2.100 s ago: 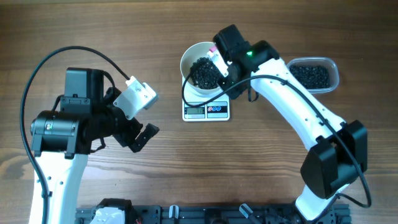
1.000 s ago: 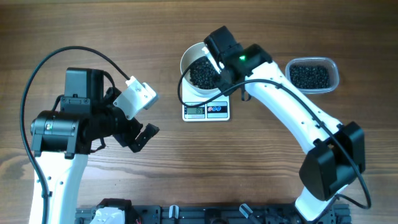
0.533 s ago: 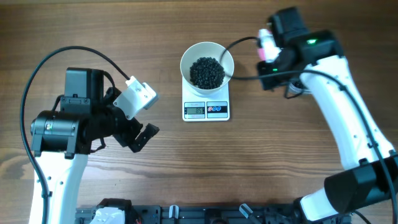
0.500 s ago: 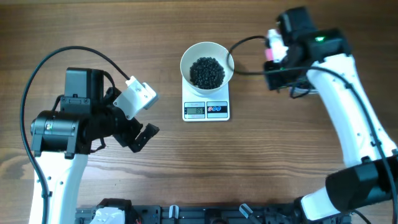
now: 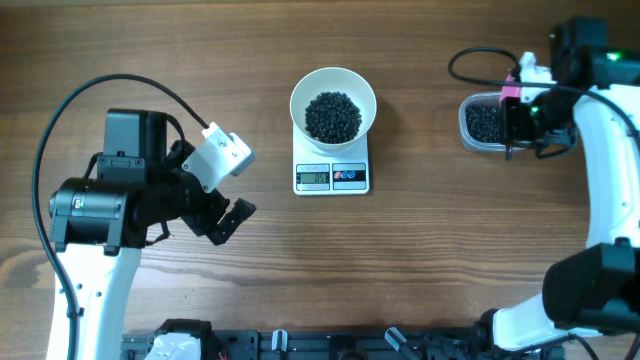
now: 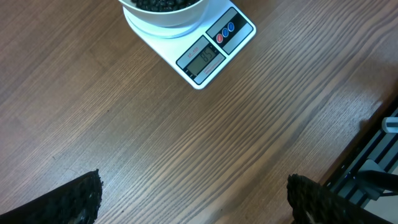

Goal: Scoop item into bowl and weigh 150g on scale
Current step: 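Move the empty scoop right back over the bean tub, then dip the scoop into the black beans with the right gripper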

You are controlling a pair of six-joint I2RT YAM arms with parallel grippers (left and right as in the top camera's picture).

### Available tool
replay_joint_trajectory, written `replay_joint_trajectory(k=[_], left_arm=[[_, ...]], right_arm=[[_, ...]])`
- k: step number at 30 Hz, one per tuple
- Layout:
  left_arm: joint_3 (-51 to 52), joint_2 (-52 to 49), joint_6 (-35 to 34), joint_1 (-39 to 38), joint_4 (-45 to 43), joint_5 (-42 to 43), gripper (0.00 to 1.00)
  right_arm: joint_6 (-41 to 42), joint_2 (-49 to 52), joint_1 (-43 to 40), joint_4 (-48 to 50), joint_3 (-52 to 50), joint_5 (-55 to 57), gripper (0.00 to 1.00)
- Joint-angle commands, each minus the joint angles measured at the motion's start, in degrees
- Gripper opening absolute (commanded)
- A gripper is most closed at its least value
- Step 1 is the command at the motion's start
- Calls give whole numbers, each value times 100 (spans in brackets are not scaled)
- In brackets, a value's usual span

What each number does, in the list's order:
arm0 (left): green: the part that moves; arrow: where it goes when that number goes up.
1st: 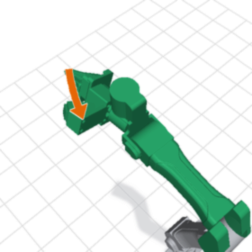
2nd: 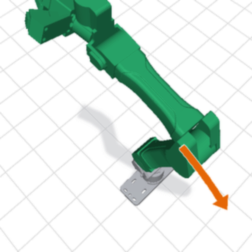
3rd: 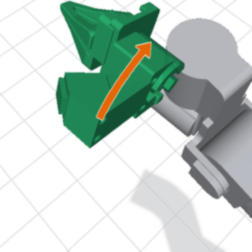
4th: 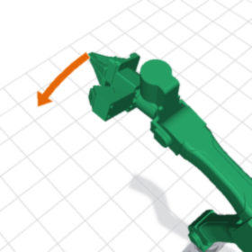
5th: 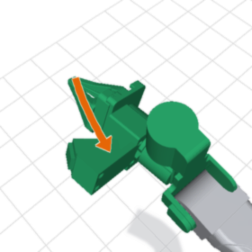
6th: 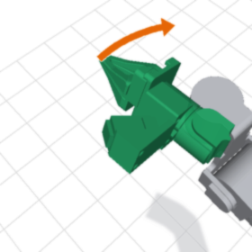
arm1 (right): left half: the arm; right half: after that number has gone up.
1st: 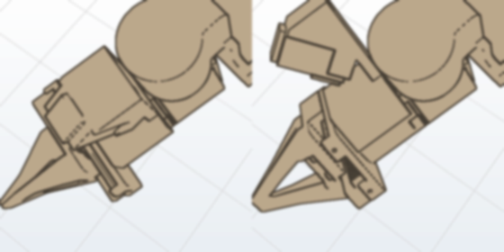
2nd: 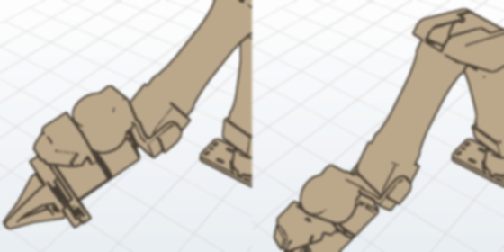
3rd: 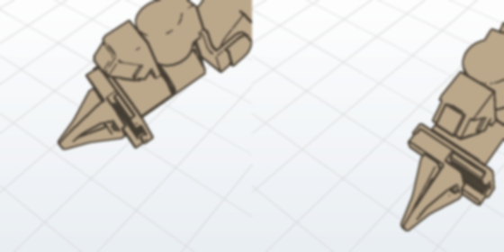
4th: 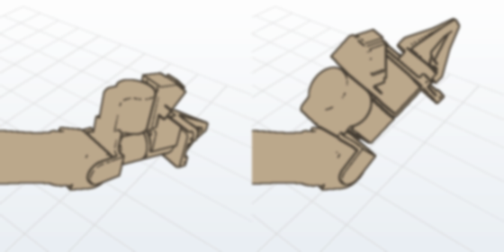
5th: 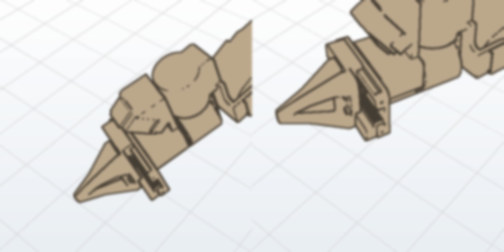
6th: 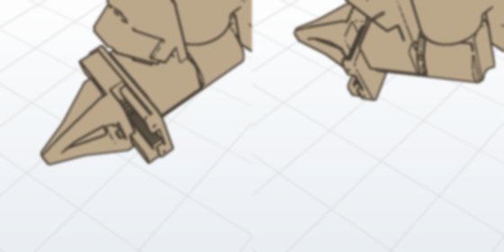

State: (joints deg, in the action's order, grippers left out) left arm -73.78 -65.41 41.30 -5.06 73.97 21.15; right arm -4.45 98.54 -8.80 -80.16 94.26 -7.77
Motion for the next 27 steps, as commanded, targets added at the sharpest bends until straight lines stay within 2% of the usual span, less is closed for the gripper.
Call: replay_joint_trajectory(k=[1,5,18,27], left_arm=[[-33,50,-13,46,0,133,100],[-33,50,-15,46,0,133,100],[-33,50,-15,46,0,133,100],[-33,50,-15,46,0,133,100]], right_arm=[[-155,264,-160,-68,-70,-748,4],[-146,280,-157,92,-81,-887,4],[-153,675,-157,175,-203,13,4],[-122,1067,-157,426,-535,24,4]])
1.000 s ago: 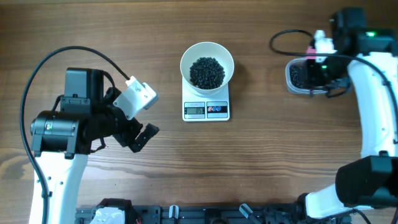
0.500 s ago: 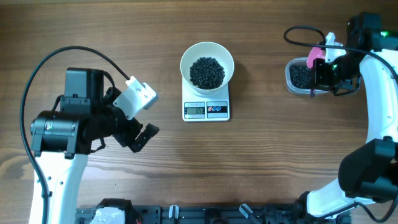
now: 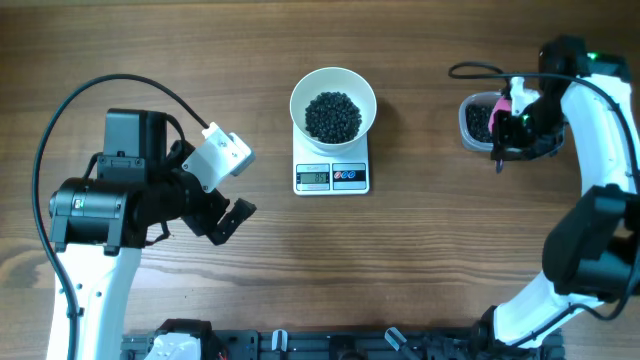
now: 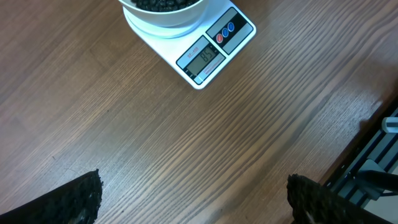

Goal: Scoop item into bowl and weigh 150g on scale
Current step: 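Dip the scoop into the black beans with the right gripper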

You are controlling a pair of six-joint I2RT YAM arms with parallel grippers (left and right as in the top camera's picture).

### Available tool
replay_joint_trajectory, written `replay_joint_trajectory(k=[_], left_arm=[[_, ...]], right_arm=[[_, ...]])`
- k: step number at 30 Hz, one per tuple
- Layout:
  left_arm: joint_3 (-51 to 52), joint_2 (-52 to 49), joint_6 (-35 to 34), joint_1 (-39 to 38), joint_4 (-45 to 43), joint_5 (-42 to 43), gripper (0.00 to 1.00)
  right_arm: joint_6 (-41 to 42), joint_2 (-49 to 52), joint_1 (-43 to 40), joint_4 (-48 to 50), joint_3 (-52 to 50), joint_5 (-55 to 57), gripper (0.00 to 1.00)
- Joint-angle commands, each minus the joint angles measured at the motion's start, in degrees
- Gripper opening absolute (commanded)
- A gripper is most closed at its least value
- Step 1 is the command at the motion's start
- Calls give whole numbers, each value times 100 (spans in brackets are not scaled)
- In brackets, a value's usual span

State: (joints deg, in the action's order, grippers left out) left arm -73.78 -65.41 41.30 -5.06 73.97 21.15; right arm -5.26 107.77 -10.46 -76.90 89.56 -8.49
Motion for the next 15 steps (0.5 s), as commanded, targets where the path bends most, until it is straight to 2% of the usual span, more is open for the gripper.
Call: replay_joint_trajectory(k=[1,9,15], left_arm=[[-33,50,-15,46,0,133,100],[-33,50,-15,46,0,133,100],[-33,50,-15,46,0,133,100]], right_arm=[[0,149,9,131,-66,98,6],[245,153,9,295,-66,120,25],[461,153,9,380,-66,120,26]])
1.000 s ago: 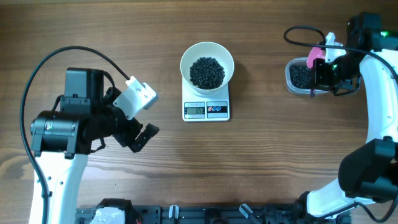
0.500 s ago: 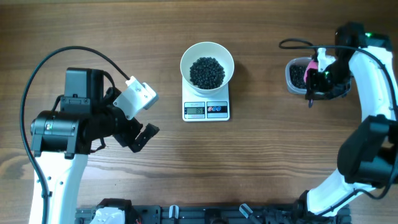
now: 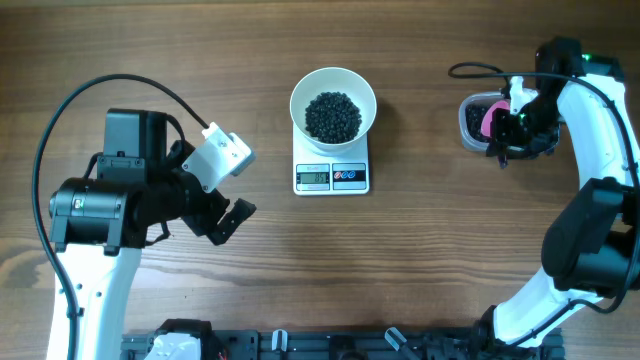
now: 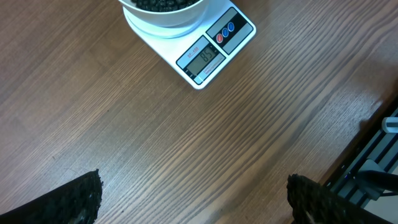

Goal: Scoop item into bowl and weigh 150g on scale
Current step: 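Dip the scoop into the black beans with the right gripper, then release the pink scoop in the tub and pull the right gripper back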

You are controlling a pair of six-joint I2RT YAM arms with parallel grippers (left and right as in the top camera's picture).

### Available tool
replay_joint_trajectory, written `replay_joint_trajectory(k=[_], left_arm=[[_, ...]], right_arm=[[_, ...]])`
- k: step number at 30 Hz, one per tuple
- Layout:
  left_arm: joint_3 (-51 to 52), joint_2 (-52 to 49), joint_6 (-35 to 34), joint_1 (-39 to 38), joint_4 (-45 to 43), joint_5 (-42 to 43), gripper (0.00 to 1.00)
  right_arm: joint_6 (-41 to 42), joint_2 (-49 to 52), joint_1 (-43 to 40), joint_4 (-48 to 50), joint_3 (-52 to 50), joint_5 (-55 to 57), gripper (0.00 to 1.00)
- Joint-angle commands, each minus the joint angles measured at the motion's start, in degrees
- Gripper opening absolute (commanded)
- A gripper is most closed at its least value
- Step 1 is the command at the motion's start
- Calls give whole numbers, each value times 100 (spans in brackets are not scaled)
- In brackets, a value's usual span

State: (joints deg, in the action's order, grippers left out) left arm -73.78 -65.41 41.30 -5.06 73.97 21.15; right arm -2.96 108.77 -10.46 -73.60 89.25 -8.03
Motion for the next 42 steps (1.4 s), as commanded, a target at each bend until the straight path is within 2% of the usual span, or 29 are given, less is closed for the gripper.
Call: replay_joint_trajectory(k=[1,8,10,18,19,20,21,26,33,35,38,40,42], left_arm=[[-33,50,-15,46,0,133,100],[-33,50,-13,46,0,133,100],[-33,50,-15,46,0,133,100],[-33,50,-15,46,0,133,100],[-33,50,-15,46,0,133,100],[-33,50,-15,46,0,133,100],[-33,50,-15,46,0,133,100],[-33,50,-15,46,0,133,100],[-33,50,-13,46,0,133,100],[-33,50,-15,46,0,133,100],[-33,50,-15,46,0,133,100],[-33,50,-13,46,0,133,100],[-33,50,-15,46,0,133,100]], right_arm=[[308,52,9,72,-35,79,26],[863,52,9,155,-35,304,38],[914,52,9,146,-35,422,45],[1132,50,9,131,-33,446,55],[1241,39,9,103,-28,400,64],[1338,20,9,70,-20,319,88],[1484,-31,9,48,0,243,93],[2194,-754,9,260,166,90,96],[4019,-2184,83,833,-4,70,100],[4728,-2531,177,868,-214,348,100],[5368,-2911,431,887,-610,693,100],[6249,-3375,935,1130,-1257,1147,100],[6734,-3595,1220,1362,-1668,1281,100]])
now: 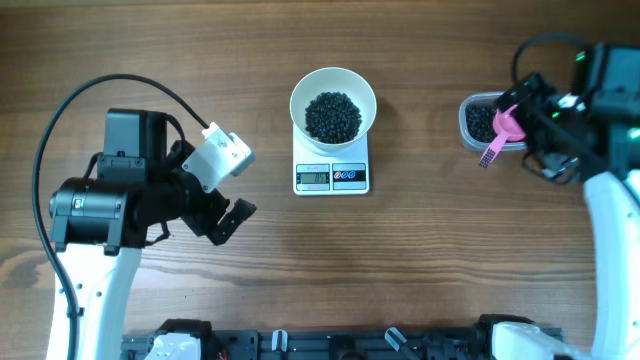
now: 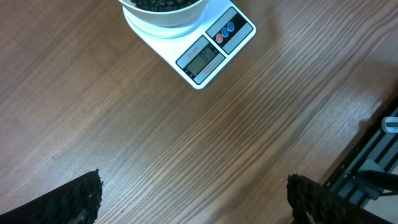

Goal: Scoop item into bowl and weigh 150g on scale
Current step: 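Release the pink scoop in the tub and pull the right gripper back, then reposition the right gripper and grasp the scoop handle again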

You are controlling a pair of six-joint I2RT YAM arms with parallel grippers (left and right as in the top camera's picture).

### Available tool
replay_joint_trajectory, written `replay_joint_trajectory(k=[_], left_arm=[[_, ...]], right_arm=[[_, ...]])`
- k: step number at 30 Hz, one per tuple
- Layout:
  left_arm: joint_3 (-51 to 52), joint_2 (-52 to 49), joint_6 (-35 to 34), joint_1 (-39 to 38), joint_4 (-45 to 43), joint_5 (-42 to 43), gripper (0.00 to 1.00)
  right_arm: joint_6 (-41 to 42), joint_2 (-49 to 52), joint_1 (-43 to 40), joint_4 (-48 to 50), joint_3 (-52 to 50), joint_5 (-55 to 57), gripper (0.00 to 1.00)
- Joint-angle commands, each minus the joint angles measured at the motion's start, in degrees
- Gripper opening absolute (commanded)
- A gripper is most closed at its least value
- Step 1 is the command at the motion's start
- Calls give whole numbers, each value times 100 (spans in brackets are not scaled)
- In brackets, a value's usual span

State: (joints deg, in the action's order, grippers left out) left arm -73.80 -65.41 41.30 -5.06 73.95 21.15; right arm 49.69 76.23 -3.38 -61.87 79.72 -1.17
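Note:
A white bowl (image 1: 333,103) holding black beans (image 1: 333,116) stands on the white scale (image 1: 332,176). In the left wrist view the scale (image 2: 214,53) and the bowl's rim (image 2: 163,12) sit at the top. A clear container (image 1: 478,122) of black beans is at the right. My right gripper (image 1: 527,112) is shut on a pink scoop (image 1: 503,126) at the container's right edge, its handle pointing down-left. My left gripper (image 1: 228,216) hangs open over bare wood, left of the scale; its fingertips (image 2: 81,199) are wide apart with nothing between them.
A black cable (image 1: 100,95) loops over the left arm. A black rail (image 1: 330,345) runs along the table's front edge. Bare wood lies between the scale and the container.
The right arm has shifted to the right and its wrist has turned. The pink scoop, then down inside the container, now sits at its right edge with the handle slanting down-left. The left arm is unchanged.
My right gripper held the pink scoop at the container's right side, then had it down among the beans at the two following moments. Now the scoop is at the container's edge. The left gripper stayed open in the same place throughout, and the bowl stayed on the scale.

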Motion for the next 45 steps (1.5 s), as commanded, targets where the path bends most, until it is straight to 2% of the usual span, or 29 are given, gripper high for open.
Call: replay_joint_trajectory(k=[1,8,10,12,13,15,28,32,37,41,45], left_arm=[[-31,50,-15,46,2,133,100],[-31,50,-15,46,2,133,100],[-31,50,-15,46,2,133,100],[-31,50,-15,46,2,133,100],[-31,50,-15,46,2,133,100],[-31,50,-15,46,2,133,100],[-31,50,-15,46,2,133,100],[-31,50,-13,46,2,133,100],[-31,50,-15,46,2,133,100],[-31,50,-15,46,2,133,100],[-31,50,-15,46,2,133,100]], right_arm=[[1862,-507,732,455,-1102,601,100],[4354,-863,2031,1790,-2833,883,100],[5257,-861,2649,1764,-2977,1781,100],[5652,-861,3191,1674,-2992,2785,100],[5855,-861,3370,1574,-2992,3075,100],[6902,-839,3698,1071,-2999,3383,100],[6900,-680,3783,1058,-3589,4889,99],[6896,-413,3705,1622,-3834,5069,92],[6900,323,3661,2542,-4002,5235,88],[6900,813,3552,2949,-4002,5403,70],[6900,1036,3425,3097,-4002,5431,70]])
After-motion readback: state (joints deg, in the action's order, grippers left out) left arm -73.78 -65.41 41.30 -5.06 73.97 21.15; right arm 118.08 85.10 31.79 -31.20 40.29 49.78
